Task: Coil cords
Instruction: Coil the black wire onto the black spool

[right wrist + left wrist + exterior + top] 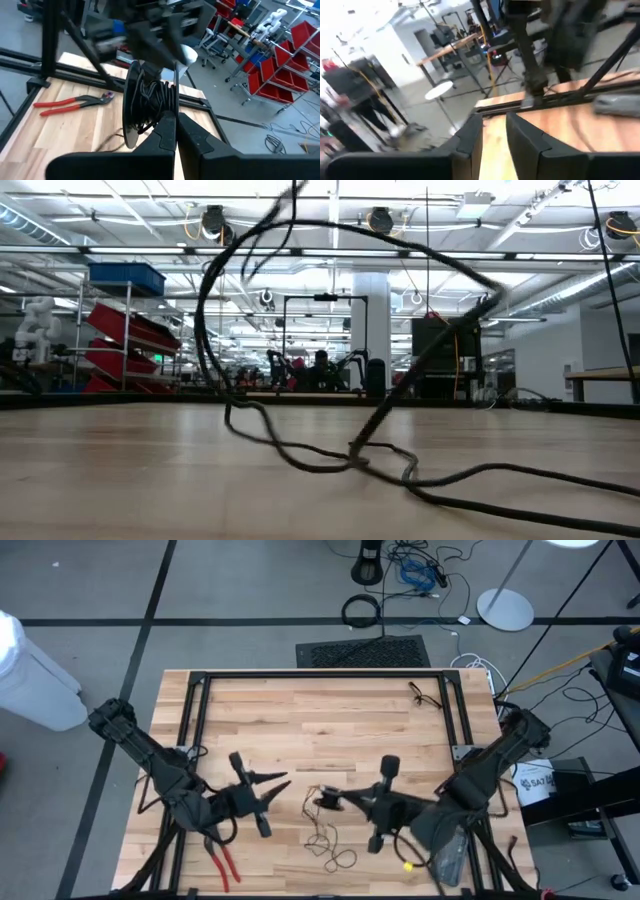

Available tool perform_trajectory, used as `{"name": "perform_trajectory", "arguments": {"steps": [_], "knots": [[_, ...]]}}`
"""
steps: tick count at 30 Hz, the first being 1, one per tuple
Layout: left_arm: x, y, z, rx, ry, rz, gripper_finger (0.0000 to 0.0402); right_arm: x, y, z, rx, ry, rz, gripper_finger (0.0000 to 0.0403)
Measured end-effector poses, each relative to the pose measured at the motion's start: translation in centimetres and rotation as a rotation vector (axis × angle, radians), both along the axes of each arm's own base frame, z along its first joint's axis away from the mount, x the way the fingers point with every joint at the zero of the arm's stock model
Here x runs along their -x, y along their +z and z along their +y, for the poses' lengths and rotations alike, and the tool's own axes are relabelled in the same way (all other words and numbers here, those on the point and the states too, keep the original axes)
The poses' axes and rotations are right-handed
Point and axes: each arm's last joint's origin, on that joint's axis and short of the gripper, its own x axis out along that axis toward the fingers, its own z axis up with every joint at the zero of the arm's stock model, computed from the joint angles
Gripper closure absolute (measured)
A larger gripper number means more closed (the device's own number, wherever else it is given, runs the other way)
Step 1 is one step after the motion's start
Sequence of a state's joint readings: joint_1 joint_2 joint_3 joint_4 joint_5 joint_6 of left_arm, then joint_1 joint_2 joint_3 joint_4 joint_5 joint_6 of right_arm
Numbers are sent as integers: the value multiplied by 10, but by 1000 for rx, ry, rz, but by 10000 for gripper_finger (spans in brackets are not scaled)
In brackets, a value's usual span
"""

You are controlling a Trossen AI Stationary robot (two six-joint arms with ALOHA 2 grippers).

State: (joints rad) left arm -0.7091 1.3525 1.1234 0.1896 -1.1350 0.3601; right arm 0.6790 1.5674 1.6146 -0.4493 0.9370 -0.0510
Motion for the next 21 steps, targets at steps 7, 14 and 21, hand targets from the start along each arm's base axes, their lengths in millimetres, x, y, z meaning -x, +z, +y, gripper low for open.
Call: {"name": "perform_trajectory", "arguments": {"steps": [7,14,21], "knots": [[-9,-11,-9,172,-136,-30,310,19,8,0,10,28,18,402],[-31,-48,-26,334,-135,-11,310,25,11,0,90,-40,4,402],[-54,-87,-46,412,-111,-28,310,34,21,-7,80,-32,-14,402]]}}
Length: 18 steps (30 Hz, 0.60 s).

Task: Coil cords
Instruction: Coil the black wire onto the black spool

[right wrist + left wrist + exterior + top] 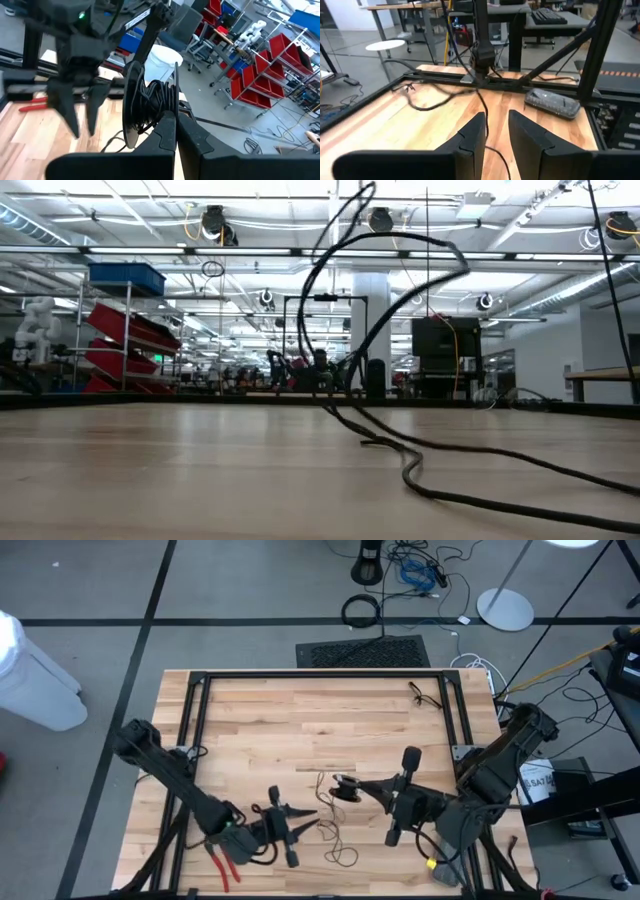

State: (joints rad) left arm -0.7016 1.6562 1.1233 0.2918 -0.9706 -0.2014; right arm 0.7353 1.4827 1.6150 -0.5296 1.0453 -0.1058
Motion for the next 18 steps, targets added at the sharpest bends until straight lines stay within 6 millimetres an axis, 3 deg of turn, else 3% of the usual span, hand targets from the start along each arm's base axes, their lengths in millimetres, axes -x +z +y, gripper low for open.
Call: {"name": "perform_trajectory", "arguments": {"steps": [5,18], "knots": [[-16,-19,-6,5,23,-36,298,3,4,-3,25,7,2,402],[-39,-58,-8,36,138,-93,190,4,5,-4,38,14,6,403]]}}
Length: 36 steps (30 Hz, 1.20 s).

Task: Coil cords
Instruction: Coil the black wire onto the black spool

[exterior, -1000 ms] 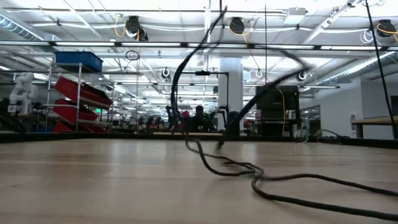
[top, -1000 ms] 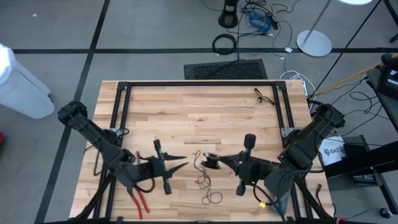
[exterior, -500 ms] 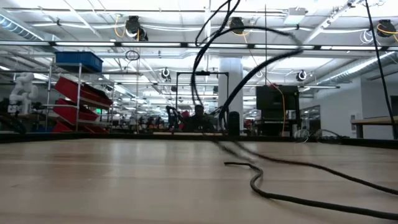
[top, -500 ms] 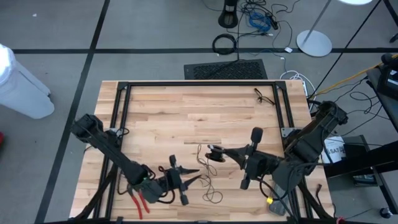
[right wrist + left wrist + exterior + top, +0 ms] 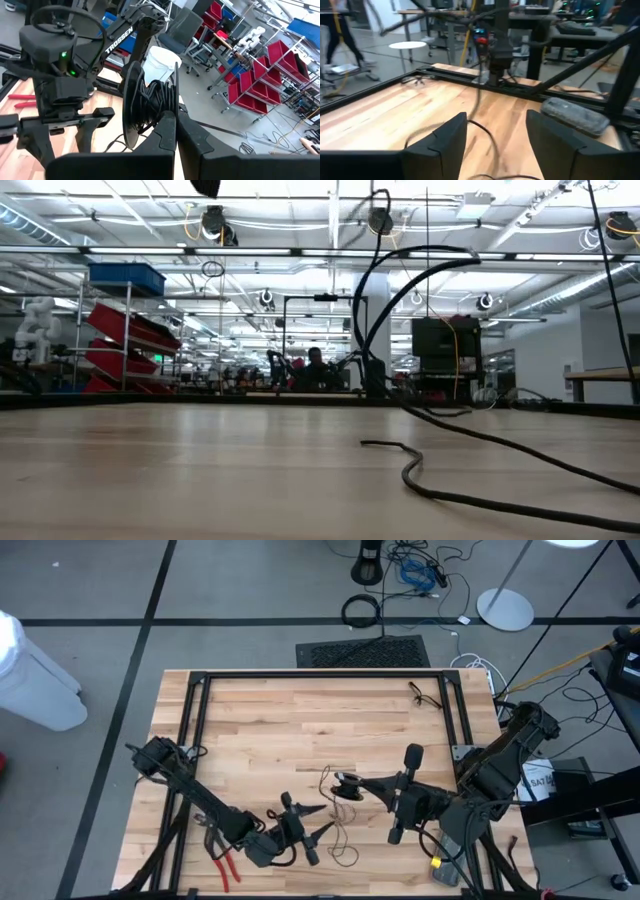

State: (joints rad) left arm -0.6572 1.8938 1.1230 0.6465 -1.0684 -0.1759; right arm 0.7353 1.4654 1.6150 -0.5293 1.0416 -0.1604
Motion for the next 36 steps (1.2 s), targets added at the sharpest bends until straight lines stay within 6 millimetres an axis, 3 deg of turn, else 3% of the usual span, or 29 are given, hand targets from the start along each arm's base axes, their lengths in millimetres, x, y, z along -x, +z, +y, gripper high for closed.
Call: {"name": "perform_trajectory", "arguments": {"steps": [20,29,36], "knots": [[-17,-2,23,20,89,-31,184,1,-2,0,-31,-10,3,403],[-18,-2,23,46,55,-39,254,1,-2,-1,-30,-10,4,403],[-18,-2,23,49,42,-39,265,1,-2,-1,-29,-10,4,403]]}}
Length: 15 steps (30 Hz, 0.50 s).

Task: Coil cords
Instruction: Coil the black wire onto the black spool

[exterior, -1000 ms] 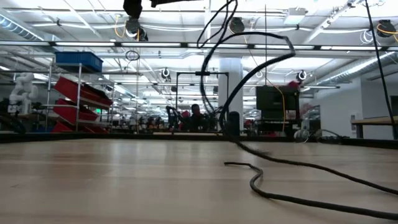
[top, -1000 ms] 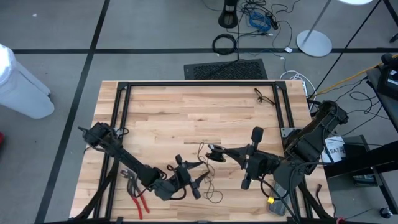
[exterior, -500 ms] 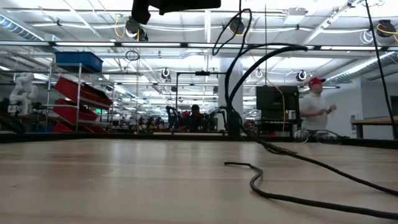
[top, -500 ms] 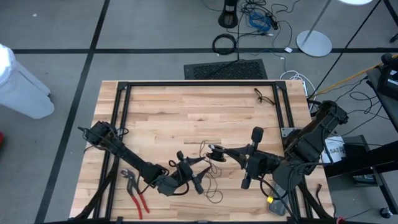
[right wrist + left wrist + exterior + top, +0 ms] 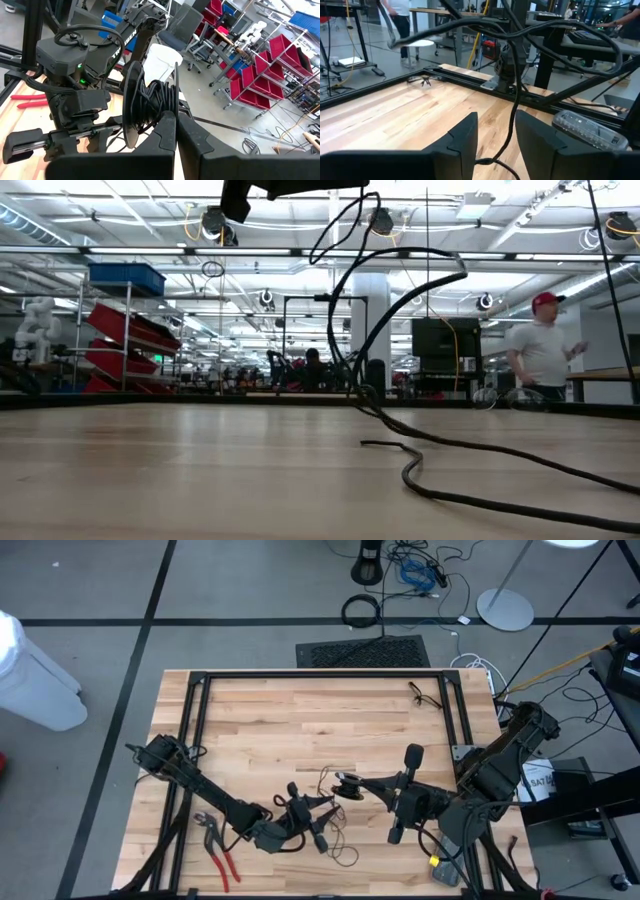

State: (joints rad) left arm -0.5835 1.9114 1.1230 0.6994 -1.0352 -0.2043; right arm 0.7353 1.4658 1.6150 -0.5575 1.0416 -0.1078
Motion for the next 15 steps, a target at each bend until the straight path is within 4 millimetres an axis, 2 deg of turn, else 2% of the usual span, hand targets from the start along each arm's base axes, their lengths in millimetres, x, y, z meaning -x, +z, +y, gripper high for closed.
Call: {"name": "perform_trajectory", "arguments": {"steps": [3,6,13,15], "knots": [[0,0,0,-3,18,1,268,0,0,0,0,0,0,403],[2,0,-1,-14,41,6,286,0,0,0,1,0,0,403],[12,-3,-12,-67,95,43,383,0,0,0,1,0,1,403],[15,-5,-14,-86,116,63,394,1,0,2,2,7,1,403]]}}
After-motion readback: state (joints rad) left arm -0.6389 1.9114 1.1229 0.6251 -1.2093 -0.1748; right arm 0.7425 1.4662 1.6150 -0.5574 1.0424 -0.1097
